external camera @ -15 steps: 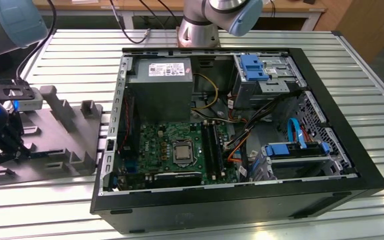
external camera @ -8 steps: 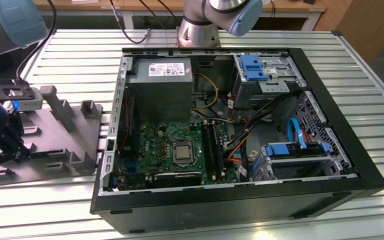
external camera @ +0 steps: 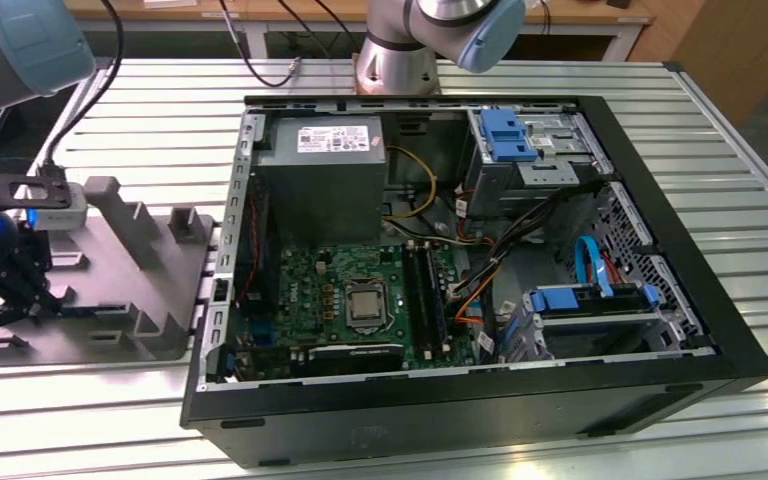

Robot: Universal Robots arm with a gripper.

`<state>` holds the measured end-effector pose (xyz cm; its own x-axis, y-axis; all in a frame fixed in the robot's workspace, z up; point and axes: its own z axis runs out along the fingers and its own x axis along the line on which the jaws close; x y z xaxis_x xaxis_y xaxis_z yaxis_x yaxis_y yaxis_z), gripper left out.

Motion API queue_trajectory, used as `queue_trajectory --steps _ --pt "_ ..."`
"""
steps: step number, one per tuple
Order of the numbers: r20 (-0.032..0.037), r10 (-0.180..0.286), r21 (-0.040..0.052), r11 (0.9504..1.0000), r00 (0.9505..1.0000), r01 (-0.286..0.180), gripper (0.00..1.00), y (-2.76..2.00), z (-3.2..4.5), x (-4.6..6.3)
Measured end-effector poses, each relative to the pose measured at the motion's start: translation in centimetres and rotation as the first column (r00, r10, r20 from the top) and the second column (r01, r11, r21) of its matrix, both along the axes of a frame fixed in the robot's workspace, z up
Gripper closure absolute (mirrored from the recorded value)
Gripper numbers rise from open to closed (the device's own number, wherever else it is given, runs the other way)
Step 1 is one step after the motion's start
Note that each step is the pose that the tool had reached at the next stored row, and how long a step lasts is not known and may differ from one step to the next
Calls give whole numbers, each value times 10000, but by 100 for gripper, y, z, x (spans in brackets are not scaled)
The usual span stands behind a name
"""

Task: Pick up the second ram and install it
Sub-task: 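Pick up the second ram and move it above second insertion slot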

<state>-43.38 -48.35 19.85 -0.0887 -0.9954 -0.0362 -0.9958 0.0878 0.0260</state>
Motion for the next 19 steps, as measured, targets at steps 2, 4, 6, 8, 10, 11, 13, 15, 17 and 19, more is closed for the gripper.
queue_trajectory --steps 2,4,6,8,10,11,13,15,17,19 --pt "1 -5 1 10000 10000 5 89 0 0 0" --pt "0 -146 0 9999 9999 146 89 0 0 0" --pt "0 -216 0 9998 9998 216 89 0 0 0" --pt "1 -212 1 9998 9998 212 89 0 -1 0" --pt "1 -45 0 10000 10000 45 89 0 0 0" --pt "1 81 0 10000 10000 -81 89 0 -1 -1" --pt "1 381 1 9993 9993 -381 89 0 -1 0" --pt "0 692 1 9976 9976 -692 89 0 -1 -1" --pt "1 891 1 9960 9960 -891 89 0 -1 -1" --pt "0 897 1 9960 9960 -897 89 0 -1 0"
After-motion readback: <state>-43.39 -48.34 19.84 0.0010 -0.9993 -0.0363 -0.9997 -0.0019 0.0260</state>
